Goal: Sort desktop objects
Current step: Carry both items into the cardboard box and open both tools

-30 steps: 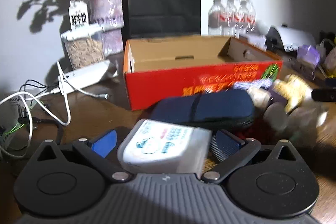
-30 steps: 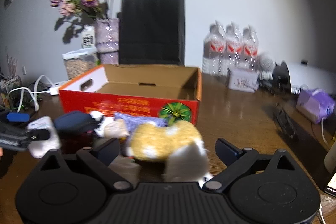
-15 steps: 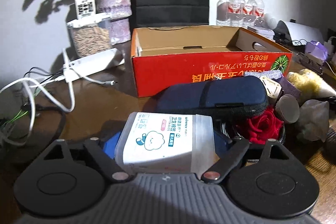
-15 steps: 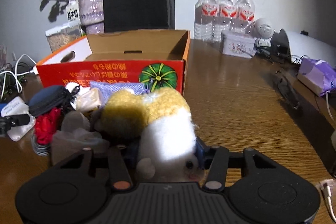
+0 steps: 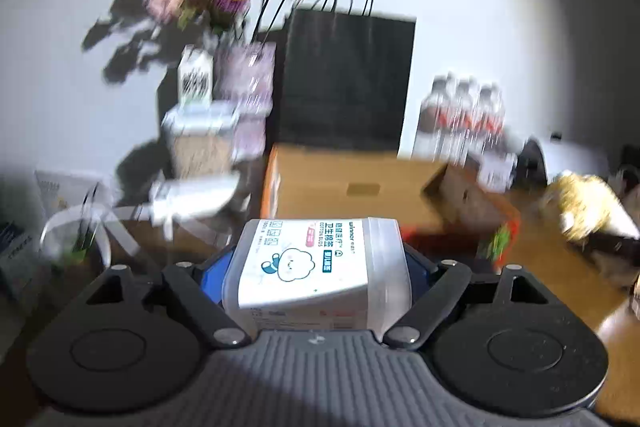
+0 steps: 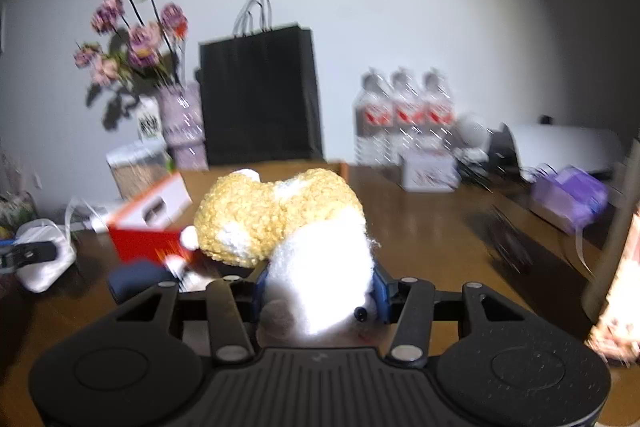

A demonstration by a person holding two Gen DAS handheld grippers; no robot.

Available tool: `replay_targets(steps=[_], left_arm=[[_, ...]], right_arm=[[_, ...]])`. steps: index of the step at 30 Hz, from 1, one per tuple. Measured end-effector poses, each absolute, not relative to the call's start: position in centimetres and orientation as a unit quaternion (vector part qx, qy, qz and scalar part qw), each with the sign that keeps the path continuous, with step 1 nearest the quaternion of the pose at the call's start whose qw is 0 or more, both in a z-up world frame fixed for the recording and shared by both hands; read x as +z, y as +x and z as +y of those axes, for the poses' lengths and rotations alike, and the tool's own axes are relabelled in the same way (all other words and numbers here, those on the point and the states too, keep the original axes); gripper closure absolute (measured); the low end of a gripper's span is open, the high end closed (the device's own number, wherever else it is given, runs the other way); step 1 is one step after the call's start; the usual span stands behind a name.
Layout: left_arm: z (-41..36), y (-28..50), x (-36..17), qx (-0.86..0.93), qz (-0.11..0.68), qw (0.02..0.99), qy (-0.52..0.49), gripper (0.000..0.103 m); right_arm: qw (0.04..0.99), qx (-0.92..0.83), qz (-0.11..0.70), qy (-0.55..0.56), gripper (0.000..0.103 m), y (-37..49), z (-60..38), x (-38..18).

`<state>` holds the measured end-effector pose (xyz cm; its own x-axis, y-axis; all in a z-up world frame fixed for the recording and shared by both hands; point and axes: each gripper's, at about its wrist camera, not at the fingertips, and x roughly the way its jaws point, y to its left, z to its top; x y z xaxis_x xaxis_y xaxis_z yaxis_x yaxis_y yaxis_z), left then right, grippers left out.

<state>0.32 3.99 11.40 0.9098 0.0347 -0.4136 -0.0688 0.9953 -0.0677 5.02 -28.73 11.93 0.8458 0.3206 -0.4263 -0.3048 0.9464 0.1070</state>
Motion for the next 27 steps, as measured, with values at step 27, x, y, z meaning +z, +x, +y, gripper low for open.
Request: replay_targets(steps=[27], left_arm=[[2.0, 32.9, 5.6, 0.093, 0.398, 0.912, 0.048, 0.014]], right_arm=[[0.882, 0.093, 0.454, -0.081, 0.04, 36.2, -13.1, 7.2]])
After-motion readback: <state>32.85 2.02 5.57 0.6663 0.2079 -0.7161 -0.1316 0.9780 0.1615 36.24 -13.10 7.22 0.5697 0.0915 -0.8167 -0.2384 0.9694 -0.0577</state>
